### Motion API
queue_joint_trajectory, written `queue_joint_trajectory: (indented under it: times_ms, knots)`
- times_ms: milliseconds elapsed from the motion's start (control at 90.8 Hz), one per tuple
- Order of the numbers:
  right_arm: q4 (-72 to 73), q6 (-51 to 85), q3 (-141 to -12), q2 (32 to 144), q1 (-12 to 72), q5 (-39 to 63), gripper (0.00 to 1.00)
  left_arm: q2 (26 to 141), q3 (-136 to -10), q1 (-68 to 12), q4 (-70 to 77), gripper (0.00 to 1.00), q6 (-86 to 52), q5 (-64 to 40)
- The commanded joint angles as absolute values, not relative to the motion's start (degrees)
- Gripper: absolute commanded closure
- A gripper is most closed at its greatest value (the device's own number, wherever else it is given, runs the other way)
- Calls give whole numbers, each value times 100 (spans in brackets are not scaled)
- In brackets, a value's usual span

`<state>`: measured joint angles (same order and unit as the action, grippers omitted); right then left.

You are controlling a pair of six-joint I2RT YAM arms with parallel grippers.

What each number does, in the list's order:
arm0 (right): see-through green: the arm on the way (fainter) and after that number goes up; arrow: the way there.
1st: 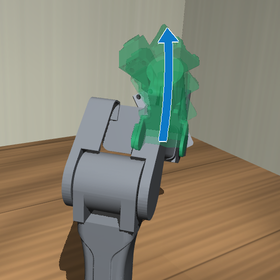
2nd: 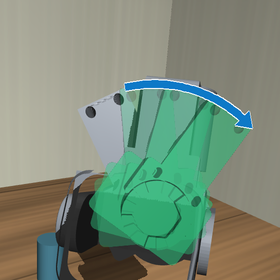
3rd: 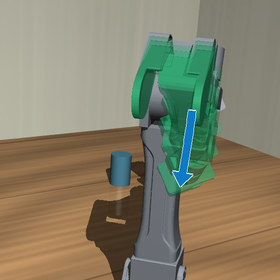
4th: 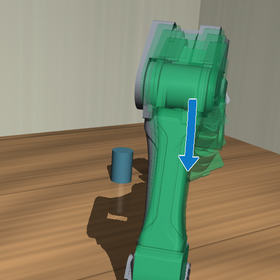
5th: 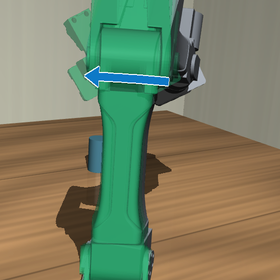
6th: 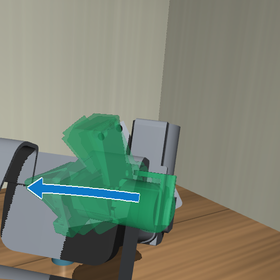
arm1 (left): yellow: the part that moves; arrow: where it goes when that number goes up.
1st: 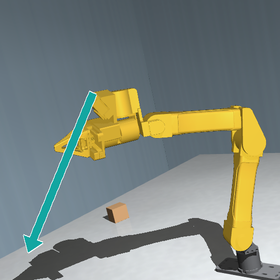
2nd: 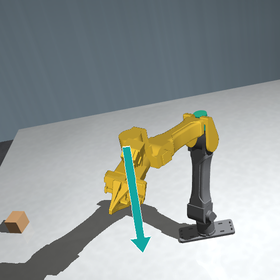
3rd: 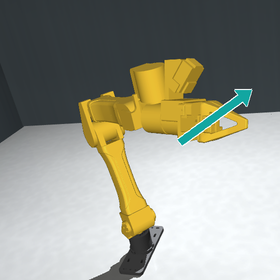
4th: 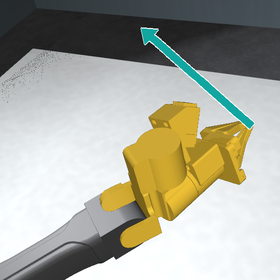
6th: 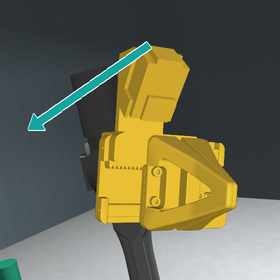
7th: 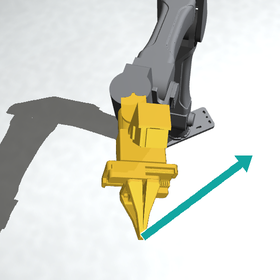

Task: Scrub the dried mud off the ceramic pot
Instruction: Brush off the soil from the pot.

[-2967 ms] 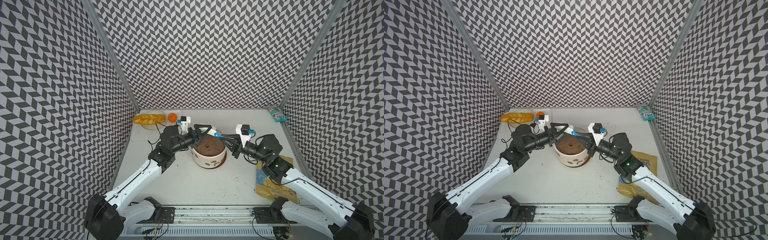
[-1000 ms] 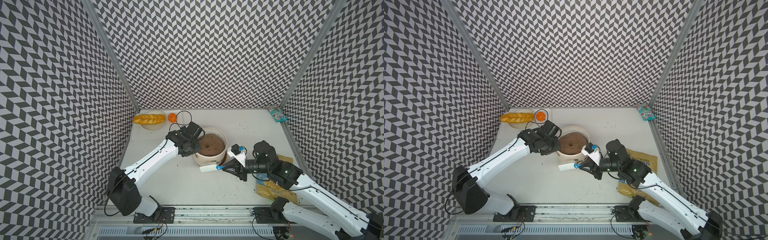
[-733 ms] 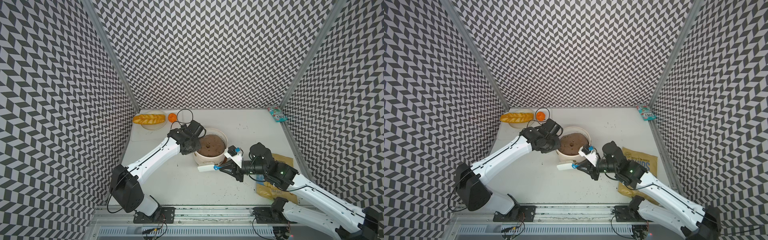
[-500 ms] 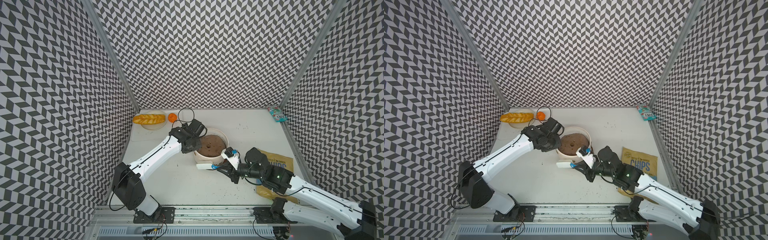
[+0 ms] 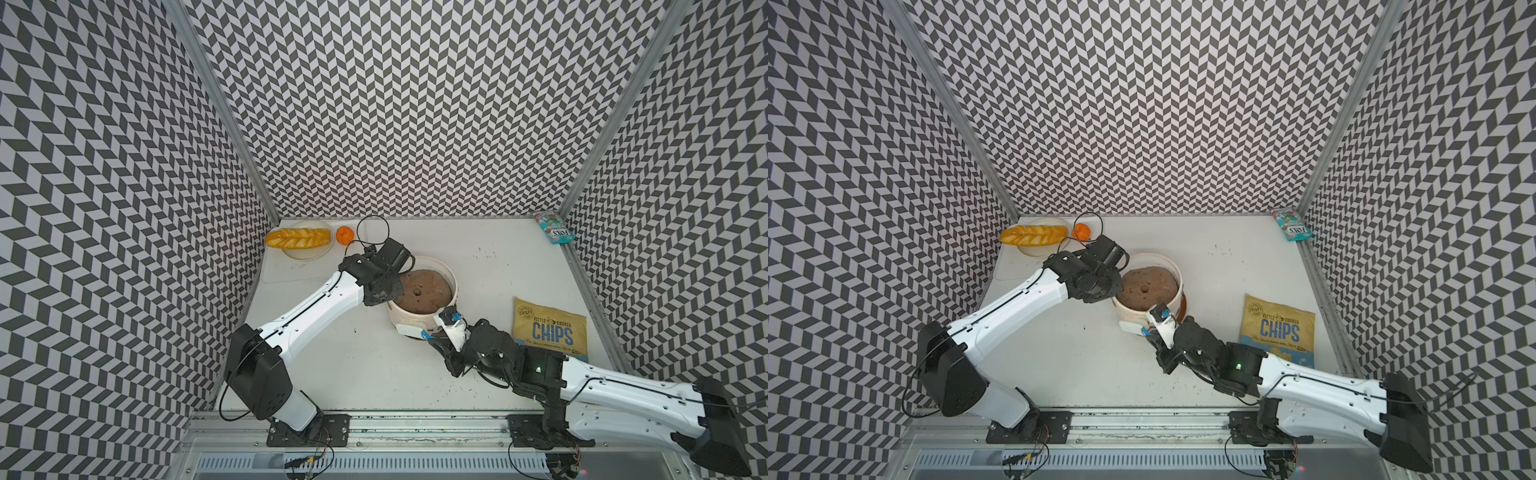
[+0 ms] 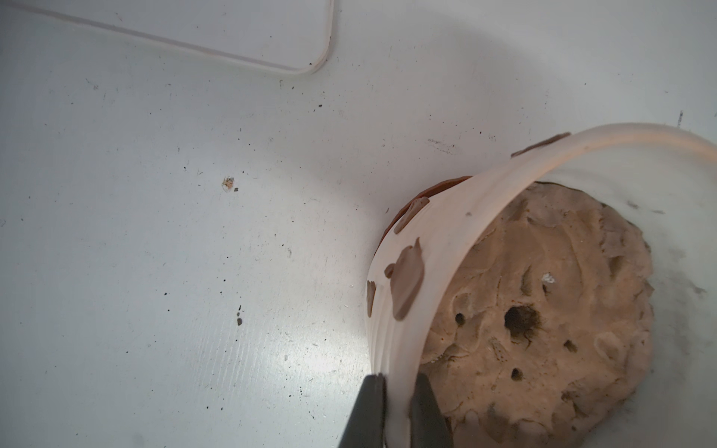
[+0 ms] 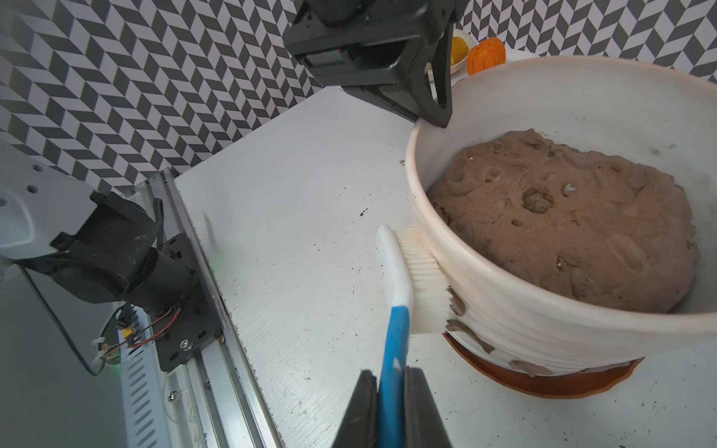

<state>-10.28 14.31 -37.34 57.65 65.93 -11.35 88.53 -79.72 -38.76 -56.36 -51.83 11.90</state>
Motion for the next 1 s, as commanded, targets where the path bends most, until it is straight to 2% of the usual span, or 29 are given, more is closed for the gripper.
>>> queue_joint_trajectory:
  times_ms: [0,297,441,551,771,991]
  knots:
    - [-1015,1715,-3632,5999,6538,-2186,100,8903,-7928,-3894,-5064,92,-5084,1234]
    - [-1288,1786,-3418,5846,6645,-1394,100,8829,-7863,-3817,-4906,93,-5059,1266]
    - [-1166,1559,-3504,5502,6964,-855,100,8833,-7823,-3810,-4855,93,-5065,1238]
    - [-1140,1542,-3765,5421,7250,-1165,100,8845,-7825,-3797,-4843,93,-5089,1205]
    - [-1135,1413,-4037,5594,7267,-2627,100,8857,-7823,-3797,-4799,93,-5032,1240]
    - [-1244,1034,-3991,5841,6361,-1895,100,8863,-7815,-3797,-4792,94,-4919,1266]
